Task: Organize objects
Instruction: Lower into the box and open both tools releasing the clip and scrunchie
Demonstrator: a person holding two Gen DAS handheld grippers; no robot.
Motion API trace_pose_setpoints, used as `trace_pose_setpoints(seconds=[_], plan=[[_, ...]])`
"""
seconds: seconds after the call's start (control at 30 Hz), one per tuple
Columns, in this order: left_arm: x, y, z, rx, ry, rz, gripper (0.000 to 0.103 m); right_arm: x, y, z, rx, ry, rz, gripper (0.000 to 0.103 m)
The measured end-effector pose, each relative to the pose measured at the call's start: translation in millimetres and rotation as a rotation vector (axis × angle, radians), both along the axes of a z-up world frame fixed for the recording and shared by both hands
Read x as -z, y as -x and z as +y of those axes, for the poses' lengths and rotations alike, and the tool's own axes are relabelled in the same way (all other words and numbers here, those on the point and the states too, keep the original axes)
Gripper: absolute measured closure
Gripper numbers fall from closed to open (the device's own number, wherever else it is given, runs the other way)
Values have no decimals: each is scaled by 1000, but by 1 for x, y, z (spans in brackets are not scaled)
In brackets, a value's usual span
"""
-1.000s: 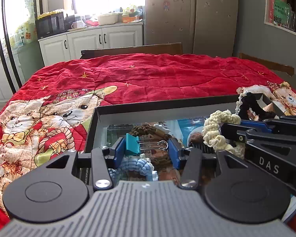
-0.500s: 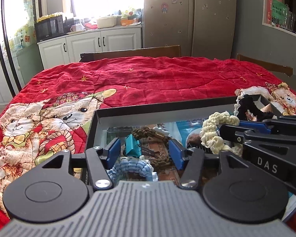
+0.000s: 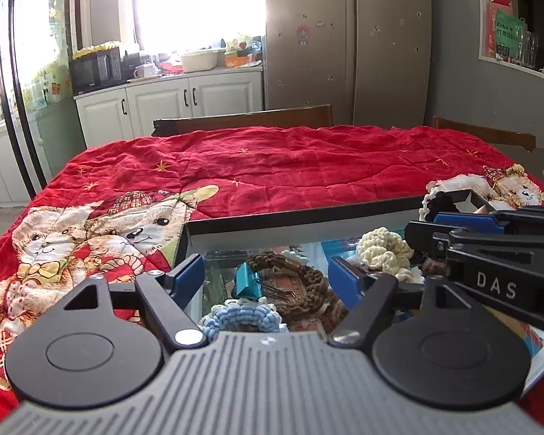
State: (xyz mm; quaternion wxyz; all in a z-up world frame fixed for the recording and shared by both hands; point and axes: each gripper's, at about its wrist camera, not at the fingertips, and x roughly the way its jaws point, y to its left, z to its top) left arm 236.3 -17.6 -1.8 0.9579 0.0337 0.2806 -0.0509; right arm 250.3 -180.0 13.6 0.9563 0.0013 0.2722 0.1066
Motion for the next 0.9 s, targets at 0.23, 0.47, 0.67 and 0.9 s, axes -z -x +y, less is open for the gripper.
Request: trace_pose_setpoints(seconds=[0.23,0.47,0.67,0.9], plan=[[-6,8,1,-17,-19,-23,14,-6,6,-1,1,-4,-11,74],[-17,21,10,-49,-21,-30,12,-19,21,-1,-3,2,-28,68],[-31,38,15,-70,-10,-58,8,-35,38,-2,-3,8,-48,64],[-43,57,15,-61,1,-72,4,-49,58,-8,10,8,-64,60]])
